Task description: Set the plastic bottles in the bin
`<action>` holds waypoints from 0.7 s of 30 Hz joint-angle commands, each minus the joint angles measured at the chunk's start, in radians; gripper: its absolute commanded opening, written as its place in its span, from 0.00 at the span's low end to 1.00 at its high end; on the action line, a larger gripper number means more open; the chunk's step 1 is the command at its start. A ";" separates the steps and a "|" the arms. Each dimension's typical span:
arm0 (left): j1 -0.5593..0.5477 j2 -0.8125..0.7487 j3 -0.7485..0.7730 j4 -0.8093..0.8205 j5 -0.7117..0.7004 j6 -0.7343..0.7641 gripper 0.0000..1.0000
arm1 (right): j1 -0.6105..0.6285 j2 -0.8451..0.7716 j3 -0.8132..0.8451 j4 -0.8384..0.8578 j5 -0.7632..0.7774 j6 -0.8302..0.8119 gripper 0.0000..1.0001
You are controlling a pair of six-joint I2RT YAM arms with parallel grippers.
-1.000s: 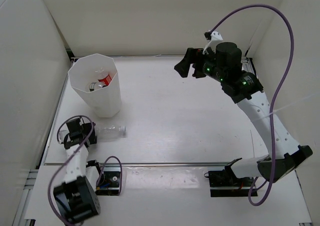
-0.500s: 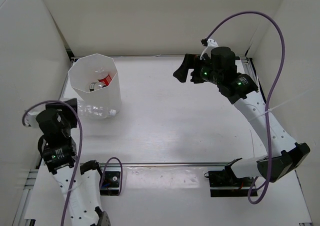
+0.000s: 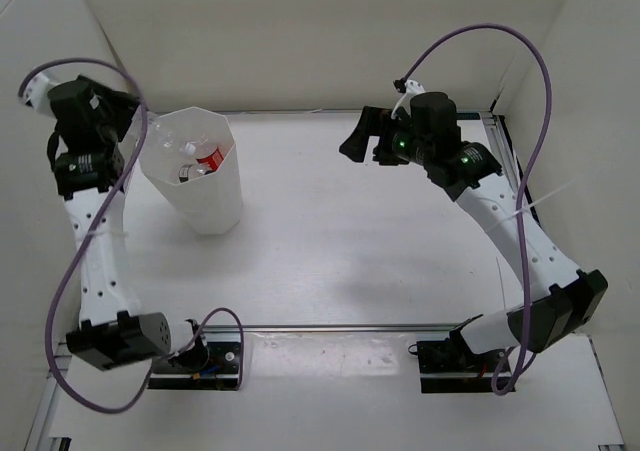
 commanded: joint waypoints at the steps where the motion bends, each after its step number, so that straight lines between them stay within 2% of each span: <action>1: -0.074 0.035 0.133 -0.030 -0.102 0.192 1.00 | -0.012 0.009 0.038 0.049 -0.024 0.009 1.00; 3: -0.119 0.023 0.149 -0.040 -0.135 0.218 1.00 | -0.023 0.009 0.038 0.049 -0.055 0.009 1.00; 7: -0.152 -0.133 0.114 -0.040 -0.144 0.310 1.00 | -0.032 0.060 0.104 -0.083 -0.064 0.009 1.00; 12: -0.153 -0.379 -0.176 -0.136 -0.187 0.320 1.00 | -0.077 0.130 0.181 -0.227 -0.117 0.012 1.00; 15: -0.153 -0.514 -0.346 -0.240 -0.225 0.280 1.00 | -0.101 0.121 0.152 -0.238 -0.179 0.012 1.00; 21: -0.153 -0.717 -0.579 -0.276 -0.308 0.266 1.00 | -0.112 0.081 0.098 -0.238 -0.153 0.023 1.00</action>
